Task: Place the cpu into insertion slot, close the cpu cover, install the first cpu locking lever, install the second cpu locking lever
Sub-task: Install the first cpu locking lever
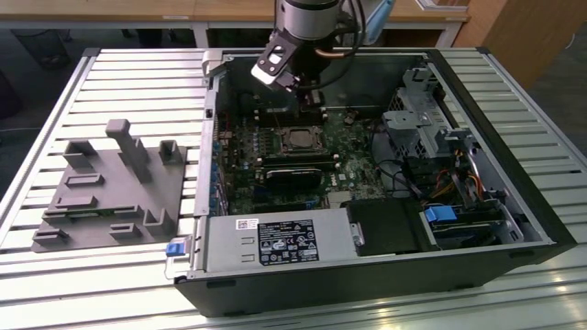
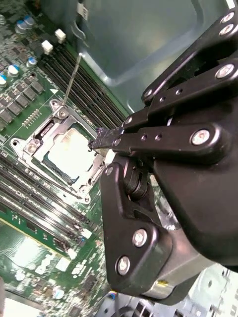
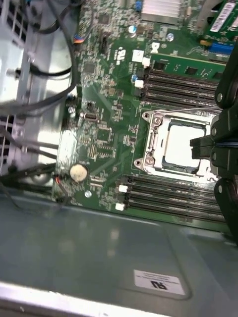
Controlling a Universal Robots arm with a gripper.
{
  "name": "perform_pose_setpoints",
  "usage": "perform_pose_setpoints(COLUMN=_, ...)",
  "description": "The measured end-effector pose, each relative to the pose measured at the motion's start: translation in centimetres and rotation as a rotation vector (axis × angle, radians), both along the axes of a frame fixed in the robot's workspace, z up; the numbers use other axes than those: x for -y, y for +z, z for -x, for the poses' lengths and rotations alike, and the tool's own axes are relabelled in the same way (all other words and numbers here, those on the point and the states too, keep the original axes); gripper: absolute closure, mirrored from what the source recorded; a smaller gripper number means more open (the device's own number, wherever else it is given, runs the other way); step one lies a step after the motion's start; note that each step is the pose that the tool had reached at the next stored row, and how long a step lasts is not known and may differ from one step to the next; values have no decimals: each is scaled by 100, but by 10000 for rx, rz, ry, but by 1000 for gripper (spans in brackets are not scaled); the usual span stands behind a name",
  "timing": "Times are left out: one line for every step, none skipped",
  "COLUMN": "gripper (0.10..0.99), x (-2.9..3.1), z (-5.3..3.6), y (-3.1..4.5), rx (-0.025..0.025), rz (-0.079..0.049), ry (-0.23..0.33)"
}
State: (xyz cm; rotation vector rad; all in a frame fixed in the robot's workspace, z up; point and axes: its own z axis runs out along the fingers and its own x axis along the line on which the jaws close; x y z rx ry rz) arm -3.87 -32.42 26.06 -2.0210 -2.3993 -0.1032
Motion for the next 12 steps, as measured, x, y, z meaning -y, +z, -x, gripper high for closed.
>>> perform_pose_setpoints(gripper=965, x=0, z=0, y=0, rx=0, rz=0, ry=178)
perform_pose_setpoints(gripper=965, x=0, z=0, y=0, rx=0, rz=0, ry=358)
perform_pose_setpoints(gripper=965, x=0, z=0, y=0, rx=0, rz=0, ry=534)
perform_pose_setpoints(gripper=965, x=0, z=0, y=0, rx=0, rz=0, ry=708)
perform_pose_setpoints(gripper=965, x=0, z=0, y=0, rx=0, rz=0, ry=869)
perform_pose_setpoints(gripper=965, x=0, z=0, y=0, rx=0, rz=0, ry=1032)
perform_pose_setpoints(gripper=965, x=0, z=0, y=0, rx=0, rz=0, ry=1196)
perform_pose_setpoints(gripper=965, x=0, z=0, y=0, rx=0, rz=0, ry=1375)
perform_pose_setpoints(gripper=965, x=0, z=0, y=0, rx=0, rz=0, ry=1525)
perform_pose_setpoints(gripper=965, x=0, z=0, y=0, rx=0, rz=0, ry=1678)
perform_pose_setpoints(gripper=965, x=0, z=0, y=0, rx=-1, rz=1, ry=1818)
perform_pose_setpoints(gripper=965, x=0, z=0, y=0, rx=0, rz=0, ry=1950)
